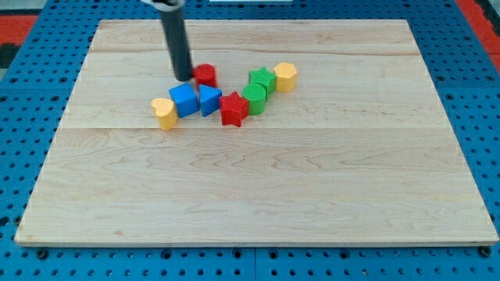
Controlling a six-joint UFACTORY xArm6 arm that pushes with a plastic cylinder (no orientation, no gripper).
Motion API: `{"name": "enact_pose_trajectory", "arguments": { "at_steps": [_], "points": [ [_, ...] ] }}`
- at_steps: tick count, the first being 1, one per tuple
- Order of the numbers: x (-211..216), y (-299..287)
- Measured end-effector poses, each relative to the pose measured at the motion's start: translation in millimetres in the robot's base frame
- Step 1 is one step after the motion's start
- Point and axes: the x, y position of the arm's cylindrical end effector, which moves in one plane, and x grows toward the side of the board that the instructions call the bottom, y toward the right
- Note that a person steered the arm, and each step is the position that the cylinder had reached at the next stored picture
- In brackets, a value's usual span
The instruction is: Slightly push the red circle into the green circle
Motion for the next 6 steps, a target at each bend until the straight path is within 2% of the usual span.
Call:
{"name": "enact_pose_trajectory", "arguments": {
  "at_steps": [1, 2, 4, 5, 6],
  "points": [
    [6.1, 23.0],
    [-26.6, 11.4],
    [-14.6, 42.1],
    [-29.6, 43.7],
    [-48.9, 129.7]
  ]
}}
